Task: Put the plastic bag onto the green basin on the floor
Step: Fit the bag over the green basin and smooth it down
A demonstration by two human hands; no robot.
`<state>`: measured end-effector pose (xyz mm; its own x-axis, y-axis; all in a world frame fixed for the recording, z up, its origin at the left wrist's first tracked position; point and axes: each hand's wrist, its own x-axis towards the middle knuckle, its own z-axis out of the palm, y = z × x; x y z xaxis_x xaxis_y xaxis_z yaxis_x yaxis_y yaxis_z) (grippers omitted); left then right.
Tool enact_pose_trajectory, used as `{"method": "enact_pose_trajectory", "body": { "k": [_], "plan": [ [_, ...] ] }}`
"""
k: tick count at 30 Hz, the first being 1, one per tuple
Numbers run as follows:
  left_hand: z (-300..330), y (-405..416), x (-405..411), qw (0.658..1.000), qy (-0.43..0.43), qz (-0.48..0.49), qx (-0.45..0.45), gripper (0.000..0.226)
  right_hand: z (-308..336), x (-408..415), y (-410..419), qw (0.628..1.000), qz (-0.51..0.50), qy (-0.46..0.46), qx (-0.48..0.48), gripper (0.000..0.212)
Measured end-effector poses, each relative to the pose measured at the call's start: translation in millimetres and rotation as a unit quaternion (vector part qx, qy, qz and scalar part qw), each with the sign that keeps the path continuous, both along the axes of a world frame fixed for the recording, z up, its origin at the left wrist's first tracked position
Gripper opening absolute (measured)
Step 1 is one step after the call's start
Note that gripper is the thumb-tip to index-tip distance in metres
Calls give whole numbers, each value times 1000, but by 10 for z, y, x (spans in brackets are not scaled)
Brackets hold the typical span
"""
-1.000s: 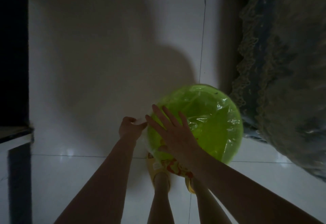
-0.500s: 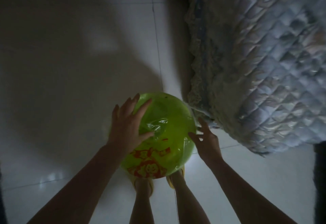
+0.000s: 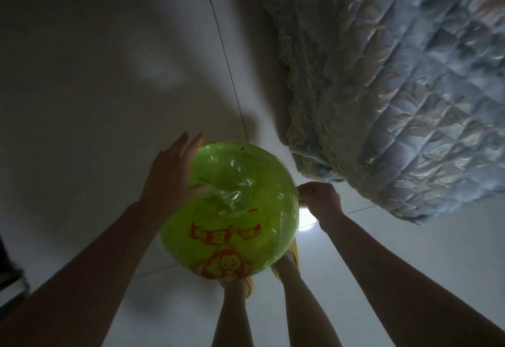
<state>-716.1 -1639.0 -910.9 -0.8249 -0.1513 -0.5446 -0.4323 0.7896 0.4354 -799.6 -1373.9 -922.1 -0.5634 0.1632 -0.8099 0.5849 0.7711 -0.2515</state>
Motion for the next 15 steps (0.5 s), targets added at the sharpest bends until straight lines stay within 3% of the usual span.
{"method": "enact_pose_trajectory", "body": {
  "k": [2,3,5,6,7,9,12,15],
  "plan": [
    [99,45,115,994,71,-34,-80,78,154,10,-2,980,103,163,54,20],
    [153,101,189,988,102,-68,-94,66,257,50,-34,952,195,232,31,21],
    [201,260,374,976,117,-160,-94,56,494,229,-199,898,353,247,-90,23],
    [183,336,454,971,99,-196,-93,59,532,328,-256,851,428,269,-144,26],
    [150,396,502,970,58,-215,-94,69,509,422,-336,779,540,285,-141,28],
    [76,468,529,969,-54,-218,-102,92,341,536,-459,653,704,274,-60,51],
    [-86,466,539,964,-137,-193,-121,109,21,397,-508,624,771,112,59,109],
    [-340,462,653,972,-152,-146,-105,106,-236,400,-457,613,782,55,102,123]
  ]
}}
